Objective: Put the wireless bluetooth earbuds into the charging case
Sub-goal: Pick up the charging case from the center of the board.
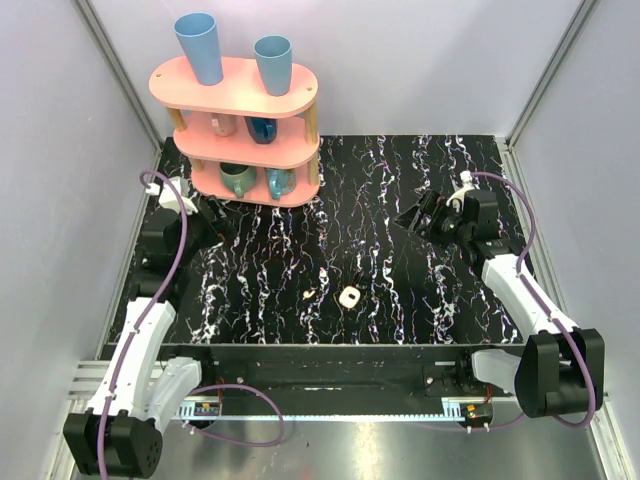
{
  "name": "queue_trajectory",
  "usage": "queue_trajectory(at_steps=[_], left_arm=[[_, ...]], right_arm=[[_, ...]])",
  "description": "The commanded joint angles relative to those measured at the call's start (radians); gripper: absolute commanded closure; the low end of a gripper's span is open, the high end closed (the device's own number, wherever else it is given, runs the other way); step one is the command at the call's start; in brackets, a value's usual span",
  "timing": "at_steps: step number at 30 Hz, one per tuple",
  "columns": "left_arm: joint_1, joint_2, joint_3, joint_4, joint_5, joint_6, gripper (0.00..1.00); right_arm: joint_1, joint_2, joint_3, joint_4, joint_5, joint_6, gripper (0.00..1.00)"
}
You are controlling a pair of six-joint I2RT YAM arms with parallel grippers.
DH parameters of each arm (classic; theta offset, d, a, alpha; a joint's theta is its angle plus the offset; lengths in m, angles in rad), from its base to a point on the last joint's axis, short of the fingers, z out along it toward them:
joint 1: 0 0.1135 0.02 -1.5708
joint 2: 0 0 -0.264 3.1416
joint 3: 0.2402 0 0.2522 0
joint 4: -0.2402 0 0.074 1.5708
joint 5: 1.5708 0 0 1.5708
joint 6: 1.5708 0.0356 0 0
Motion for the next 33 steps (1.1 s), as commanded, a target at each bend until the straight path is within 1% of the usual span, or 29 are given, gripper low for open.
queue_trajectory(at_steps=[1,4,7,9,13,15,16,19,20,22,24,25,27,30,31,33], left_arm=[[0.011,-0.008,0.045,0.017,-0.05,-0.03,0.01],[0.016,-0.002,0.044,-0.001,-0.011,-0.033,0.01],[0.023,0.0,0.056,-0.07,-0.071,-0.079,0.01],[0.028,-0.002,0.059,-0.065,-0.057,-0.079,0.01],[0.031,0.007,0.057,-0.032,0.068,-0.055,0.01],[0.031,0.032,0.059,-0.03,0.098,-0.042,0.01],[0.031,0.039,0.062,-0.032,0.159,-0.019,0.01],[0.026,0.065,0.054,0.004,0.275,-0.002,0.01],[0.014,0.067,0.057,0.007,0.277,0.007,0.01],[-0.004,0.061,0.076,-0.01,0.25,0.04,0.01],[-0.05,0.061,0.123,-0.085,0.183,0.077,0.01],[-0.069,0.062,0.132,-0.102,0.118,0.096,0.01],[-0.11,0.072,0.136,-0.124,0.084,0.104,0.01],[-0.171,0.085,0.133,-0.144,-0.025,0.105,0.01],[-0.193,0.087,0.126,-0.144,-0.066,0.104,0.01],[-0.198,0.092,0.123,-0.147,-0.091,0.097,0.01]], right_arm=[[0.037,0.008,0.071,-0.049,-0.01,-0.089,0.0],[0.086,0.027,0.089,-0.082,0.025,-0.111,0.0],[0.101,0.024,0.085,-0.108,0.067,-0.12,0.0],[0.101,0.012,0.08,-0.12,0.105,-0.132,0.0],[0.101,-0.015,0.063,-0.145,0.113,-0.126,0.0],[0.101,-0.009,0.059,-0.152,0.091,-0.129,0.0],[0.1,0.001,0.06,-0.164,0.084,-0.131,0.0],[0.101,0.017,0.063,-0.195,0.079,-0.134,0.0],[0.101,0.017,0.062,-0.2,0.075,-0.134,0.0],[0.101,0.009,0.056,-0.215,0.07,-0.136,0.0],[0.103,0.005,0.048,-0.221,0.058,-0.131,0.0],[0.106,0.001,0.04,-0.227,0.056,-0.126,0.0],[0.113,0.0,0.034,-0.235,0.061,-0.117,0.0],[0.155,-0.015,0.031,-0.292,0.148,-0.111,0.0],[0.182,-0.031,0.031,-0.304,0.212,-0.108,0.0],[0.196,-0.045,0.025,-0.336,0.248,-0.088,0.0]])
